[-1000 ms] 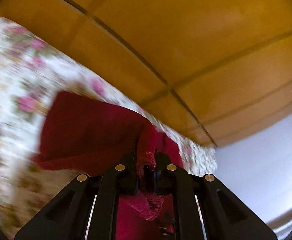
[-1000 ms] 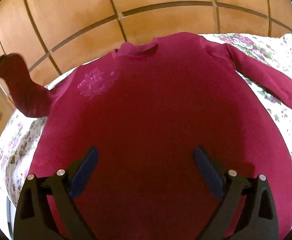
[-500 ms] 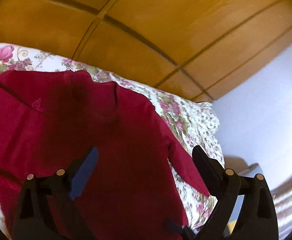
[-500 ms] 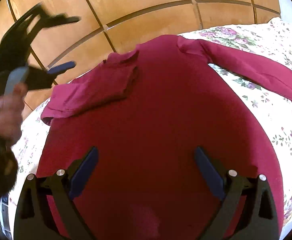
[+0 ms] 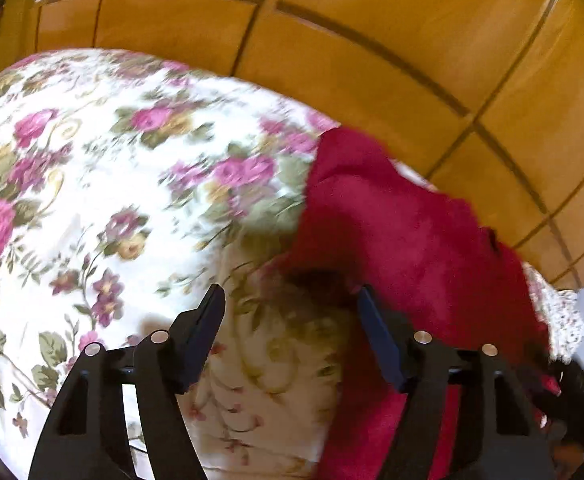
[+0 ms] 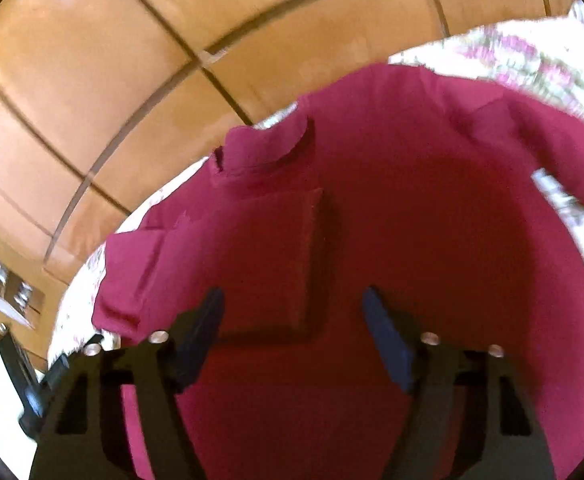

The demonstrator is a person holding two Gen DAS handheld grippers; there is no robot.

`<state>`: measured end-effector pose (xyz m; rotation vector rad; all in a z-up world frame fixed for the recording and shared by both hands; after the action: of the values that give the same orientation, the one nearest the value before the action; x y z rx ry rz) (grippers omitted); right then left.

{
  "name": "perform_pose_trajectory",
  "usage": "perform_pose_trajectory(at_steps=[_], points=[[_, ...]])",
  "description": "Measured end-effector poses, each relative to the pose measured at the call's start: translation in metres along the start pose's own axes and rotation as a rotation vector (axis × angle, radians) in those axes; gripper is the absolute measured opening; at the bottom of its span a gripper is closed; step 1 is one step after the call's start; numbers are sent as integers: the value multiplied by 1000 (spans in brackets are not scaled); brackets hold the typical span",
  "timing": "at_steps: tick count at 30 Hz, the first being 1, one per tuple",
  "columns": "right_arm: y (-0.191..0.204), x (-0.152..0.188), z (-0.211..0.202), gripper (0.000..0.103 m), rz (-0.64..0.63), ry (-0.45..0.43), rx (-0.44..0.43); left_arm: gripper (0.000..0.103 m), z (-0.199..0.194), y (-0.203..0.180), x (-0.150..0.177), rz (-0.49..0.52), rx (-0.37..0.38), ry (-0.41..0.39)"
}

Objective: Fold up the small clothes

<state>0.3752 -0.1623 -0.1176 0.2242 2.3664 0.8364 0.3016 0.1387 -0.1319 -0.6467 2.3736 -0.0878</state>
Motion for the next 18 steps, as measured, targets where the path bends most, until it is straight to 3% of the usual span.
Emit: perform_pose_trajectory(at_steps=[1, 3, 4, 7, 9, 10, 11, 12, 15, 18], points=[[-3, -1, 7, 66, 1, 13, 27, 68, 6, -1, 2, 8, 4, 20], [1, -5, 16, 38, -52, 37, 67, 68, 16, -5, 5, 49, 16, 50], [9, -9, 18, 3, -95, 55, 62, 68, 16, -10, 3, 69, 9, 48], [19, -38, -1, 4, -192, -33, 108, 68, 17, -17, -14, 83, -5, -5], [16, -59, -20, 4, -246, -119, 182, 67, 18, -15, -24, 95, -71, -52], [11, -66, -22, 4, -263, -132, 207, 61, 17, -17, -26, 103, -81, -57], [7, -68, -19, 4, -268, -119, 212, 43, 23, -18, -22, 126, -80, -38], [-2, -68, -12, 4, -273, -89, 218, 32, 28, -23, -18, 140, -76, -17], [-21, -56, 15, 4, -275, -15, 223, 16, 27, -21, -9, 145, -58, -3], [-33, -47, 25, 5, -257, -17, 216, 10, 14, -18, 0, 176, -52, -6]])
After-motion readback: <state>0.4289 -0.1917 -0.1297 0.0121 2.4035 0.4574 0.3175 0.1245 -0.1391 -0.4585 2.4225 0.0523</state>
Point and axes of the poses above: each gripper's, at about its wrist camera, not at the fingertips, and z roughly the way its jaws point, y to its left, x to its underside, the point moved 8 cm from there along z, roughly the way its jaws point, and after that the axes turned 12 degrees about -x, right-handed, at the moved point
